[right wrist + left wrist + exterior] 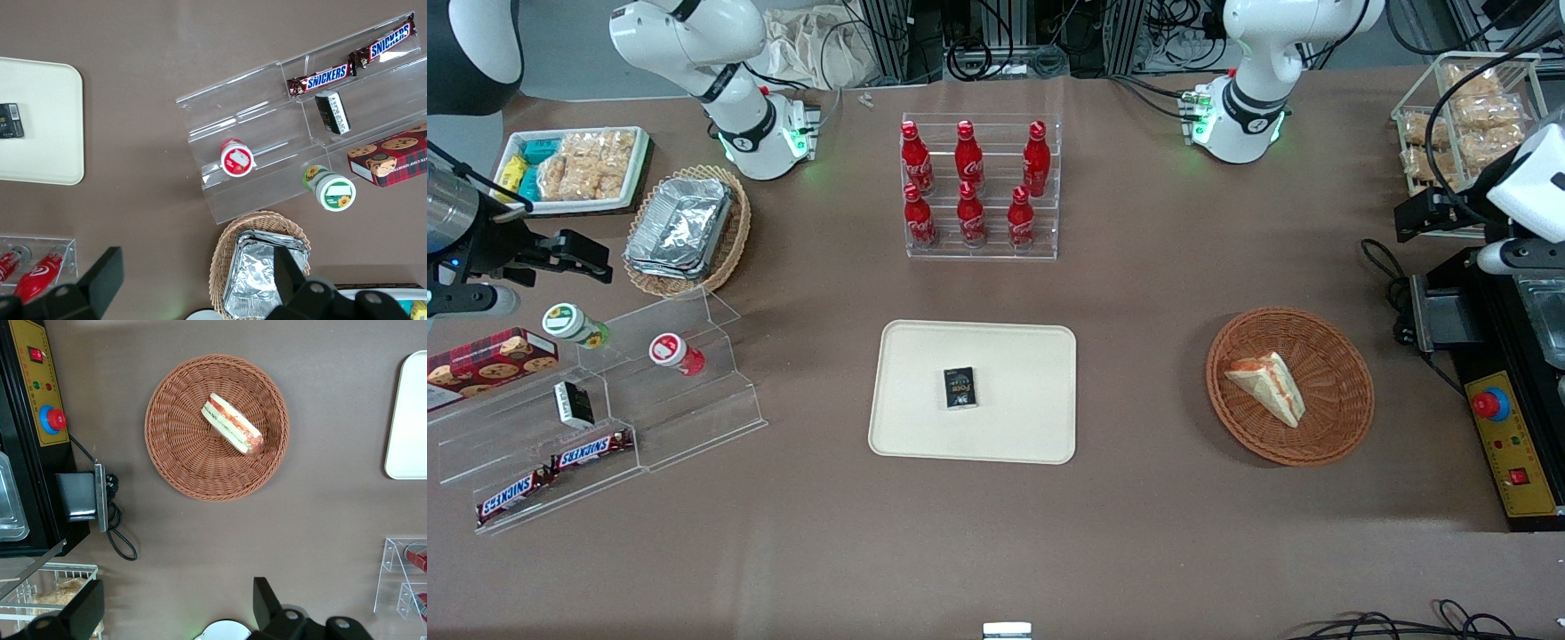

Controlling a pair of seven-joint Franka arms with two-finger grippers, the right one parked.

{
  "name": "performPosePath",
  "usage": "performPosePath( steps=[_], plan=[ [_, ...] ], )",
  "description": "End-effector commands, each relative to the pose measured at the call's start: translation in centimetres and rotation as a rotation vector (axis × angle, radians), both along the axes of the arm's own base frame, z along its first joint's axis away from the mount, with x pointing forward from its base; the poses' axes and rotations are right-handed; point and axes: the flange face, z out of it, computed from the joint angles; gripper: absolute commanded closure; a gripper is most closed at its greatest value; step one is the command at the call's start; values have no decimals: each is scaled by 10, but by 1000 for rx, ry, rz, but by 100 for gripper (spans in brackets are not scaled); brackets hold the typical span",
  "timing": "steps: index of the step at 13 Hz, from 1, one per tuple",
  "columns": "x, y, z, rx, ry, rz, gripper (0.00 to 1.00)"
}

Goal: Place sandwich from basket to tray
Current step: 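Move the left gripper down over the sandwich in the wicker basket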

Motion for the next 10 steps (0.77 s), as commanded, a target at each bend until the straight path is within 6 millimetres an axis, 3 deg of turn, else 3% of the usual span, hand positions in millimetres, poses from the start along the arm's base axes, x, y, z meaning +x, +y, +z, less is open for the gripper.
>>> performPosePath(
  steps=[1, 3, 7, 10],
  plan=[
    [1, 0, 3, -13, -16, -12, 0],
    [2, 1, 3, -15, -18, -14, 0],
    [24, -1, -24, -16, 34, -9, 0],
    [29, -3, -35, -17, 54, -22, 0]
  ],
)
